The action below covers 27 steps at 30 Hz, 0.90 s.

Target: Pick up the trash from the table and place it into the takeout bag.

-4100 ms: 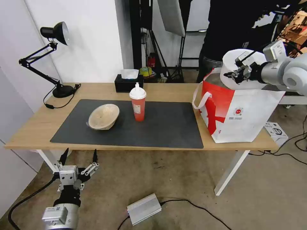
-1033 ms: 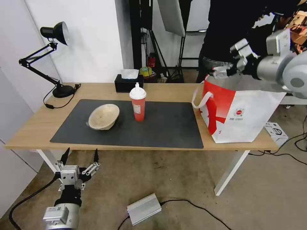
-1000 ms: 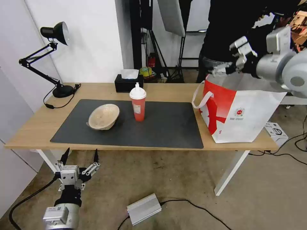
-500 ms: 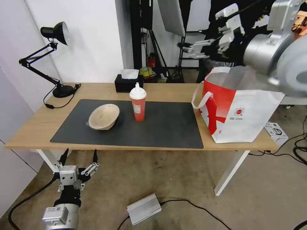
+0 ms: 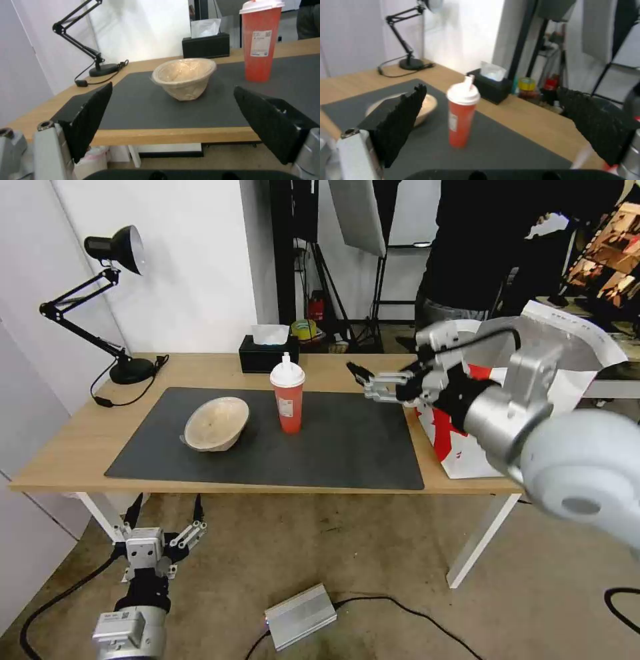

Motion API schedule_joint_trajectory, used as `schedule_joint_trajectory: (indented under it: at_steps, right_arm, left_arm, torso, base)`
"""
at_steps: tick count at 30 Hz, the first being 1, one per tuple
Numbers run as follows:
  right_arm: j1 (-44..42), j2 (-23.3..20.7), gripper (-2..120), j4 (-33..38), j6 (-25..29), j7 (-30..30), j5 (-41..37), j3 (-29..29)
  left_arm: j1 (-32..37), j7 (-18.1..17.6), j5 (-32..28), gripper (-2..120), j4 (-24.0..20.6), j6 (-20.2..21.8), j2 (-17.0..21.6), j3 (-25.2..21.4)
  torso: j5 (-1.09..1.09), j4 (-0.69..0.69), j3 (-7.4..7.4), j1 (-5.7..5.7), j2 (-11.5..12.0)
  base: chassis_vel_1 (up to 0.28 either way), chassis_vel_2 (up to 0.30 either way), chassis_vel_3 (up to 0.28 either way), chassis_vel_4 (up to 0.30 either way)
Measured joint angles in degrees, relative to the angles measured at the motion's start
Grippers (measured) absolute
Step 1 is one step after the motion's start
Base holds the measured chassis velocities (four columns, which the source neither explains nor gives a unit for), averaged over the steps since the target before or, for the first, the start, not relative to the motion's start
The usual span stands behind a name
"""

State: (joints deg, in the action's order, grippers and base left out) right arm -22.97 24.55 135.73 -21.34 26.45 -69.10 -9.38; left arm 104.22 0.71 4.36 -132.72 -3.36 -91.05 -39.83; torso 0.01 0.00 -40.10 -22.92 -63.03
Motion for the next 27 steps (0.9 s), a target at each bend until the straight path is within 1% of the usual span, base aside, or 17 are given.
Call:
schedule_joint_trajectory:
  at_steps: [2,3,6,7,11,12,14,16,19,20,23,24,27]
  right_arm:
    - [-7.24,0.04,100,0.03,1.75,-0.89,6.81,3.96]
    - [-7.24,0.04,100,0.03,1.75,-0.89,6.81,3.96]
    - [-18.02,1.26,100,0.08,3.52,-2.15,14.59,10.12]
    - [-18.02,1.26,100,0.08,3.52,-2.15,14.59,10.12]
    - [-29.9,4.82,100,1.75,4.58,-2.74,21.37,17.43]
    - [-29.9,4.82,100,1.75,4.58,-2.74,21.37,17.43]
    - [-34.44,7.08,100,2.45,4.65,-3.0,24.27,19.99]
    - [-35.54,7.62,100,2.57,4.71,-3.07,24.98,20.49]
    - [-41.54,10.68,100,2.96,4.96,-3.26,28.37,23.25]
    - [-41.54,10.68,100,2.96,4.96,-3.26,28.37,23.25]
    - [-45.94,13.39,100,3.67,5.05,-3.42,31.37,26.07]
    - [-45.94,13.39,100,3.67,5.05,-3.42,31.37,26.07]
    - [-50.64,16.37,100,4.5,5.03,-3.35,36.69,28.57]
  left_arm:
    - [0.05,-0.01,0.03,98,0.25,-0.09,0.0,-0.1]
    - [0.05,-0.01,0.03,98,0.25,-0.09,0.0,-0.1]
    - [0.07,-0.04,0.07,98,0.52,-0.14,0.0,-0.15]
    - [0.07,-0.04,0.07,98,0.52,-0.14,0.0,-0.15]
    - [-0.01,-0.05,0.12,98,0.84,-0.23,0.0,-0.15]
    - [-0.01,-0.05,0.12,98,0.84,-0.23,0.0,-0.15]
    - [-0.07,-0.05,0.14,98,0.97,-0.25,0.0,-0.12]
    - [-0.09,-0.05,0.14,98,1.0,-0.25,0.0,-0.11]
    - [-0.1,-0.05,0.15,98,1.07,-0.27,0.06,-0.1]
    - [-0.1,-0.05,0.15,98,1.07,-0.27,0.06,-0.1]
    - [-0.1,-0.05,0.17,98,1.17,-0.29,0.08,-0.09]
    - [-0.1,-0.05,0.17,98,1.17,-0.29,0.08,-0.09]
    - [-0.12,-0.06,0.2,98,1.21,-0.33,-0.07,0.04]
  torso:
    - [-0.01,0.0,0.0,0.0,0.0]
    - [-0.01,0.0,0.0,0.0,0.0]
    - [0.0,0.0,0.0,0.0,0.0]
    - [0.0,0.0,0.0,0.0,0.0]
    - [-0.02,-0.01,0.0,0.0,0.0]
    - [-0.02,-0.01,0.0,0.0,0.0]
    - [-0.01,0.0,0.0,0.0,0.0]
    - [-0.01,0.0,0.0,0.01,0.0]
    - [-0.01,0.0,0.0,0.0,0.0]
    - [-0.01,0.0,0.0,0.0,0.0]
    - [-0.01,0.0,0.0,0.01,0.0]
    - [-0.01,0.0,0.0,0.01,0.0]
    - [-0.03,0.0,0.0,0.01,0.0]
  base:
    - [0.0,0.0,0.0,0.0]
    - [0.0,0.0,0.0,0.0]
    - [0.0,0.0,0.0,0.0]
    - [0.0,0.0,0.0,0.0]
    - [0.0,0.0,0.0,0.0]
    - [0.0,0.0,0.0,0.0]
    - [0.0,0.0,0.0,0.0]
    - [0.0,0.0,0.0,0.0]
    - [0.0,0.0,0.0,0.0]
    - [0.0,0.0,0.0,0.0]
    - [0.0,0.0,0.0,0.0]
    - [0.0,0.0,0.0,0.0]
    - [0.0,0.0,0.0,0.0]
